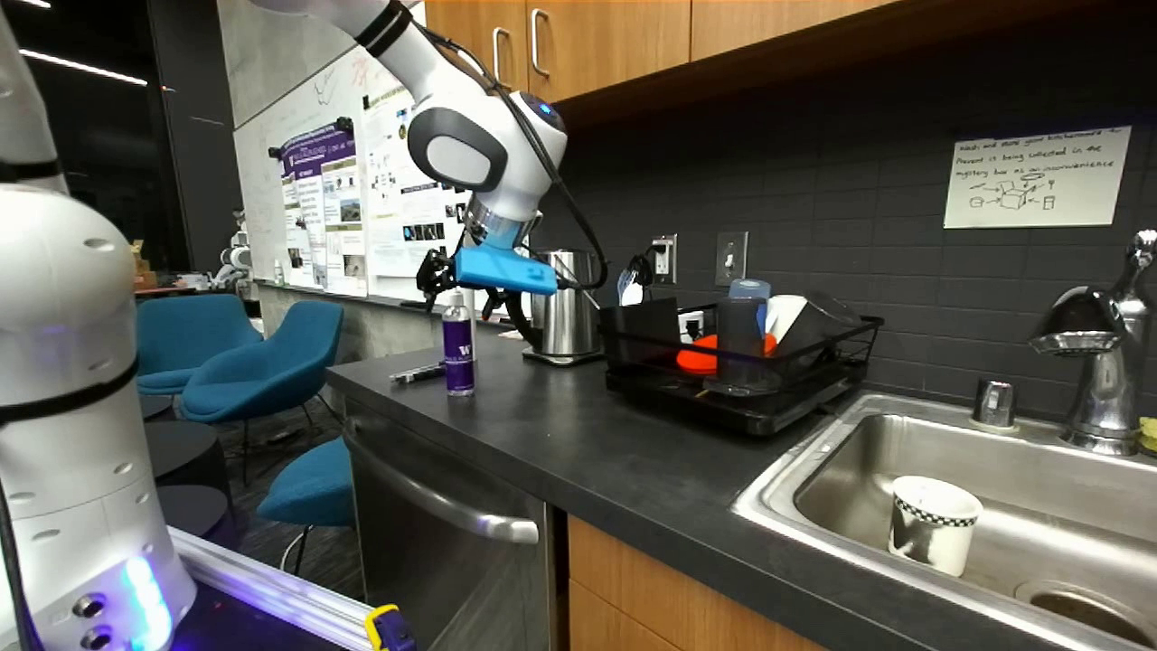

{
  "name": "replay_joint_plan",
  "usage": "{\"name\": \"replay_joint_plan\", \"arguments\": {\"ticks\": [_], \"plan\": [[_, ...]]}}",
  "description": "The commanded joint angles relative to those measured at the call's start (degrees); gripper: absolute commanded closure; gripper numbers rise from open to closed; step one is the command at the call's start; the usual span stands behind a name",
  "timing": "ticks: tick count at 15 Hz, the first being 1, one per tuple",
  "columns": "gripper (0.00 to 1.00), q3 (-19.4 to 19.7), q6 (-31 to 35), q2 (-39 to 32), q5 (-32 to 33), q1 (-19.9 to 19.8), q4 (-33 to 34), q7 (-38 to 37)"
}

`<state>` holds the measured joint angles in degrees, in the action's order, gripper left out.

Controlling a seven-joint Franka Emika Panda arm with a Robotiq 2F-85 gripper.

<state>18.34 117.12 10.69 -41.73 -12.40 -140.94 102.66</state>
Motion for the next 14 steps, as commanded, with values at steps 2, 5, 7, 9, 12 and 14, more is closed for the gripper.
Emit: {"name": "replay_joint_plan", "arguments": {"ticks": [2,5,7,9,12,14], "plan": [[0.00,0.83,-2.25,-2.52,-3.77,-0.26,1.10,4.05],[0.00,0.63,-4.10,-4.26,-7.21,-0.34,1.81,6.38],[0.00,0.26,-4.81,-5.28,-8.40,-0.51,2.15,7.57],[0.00,0.05,-5.41,-6.66,-8.94,-0.71,2.81,8.31],[0.00,-0.27,-5.76,-8.57,-9.27,-0.85,3.90,9.06],[0.01,-0.70,-5.64,-9.58,-9.57,-0.76,4.62,9.27]]}}
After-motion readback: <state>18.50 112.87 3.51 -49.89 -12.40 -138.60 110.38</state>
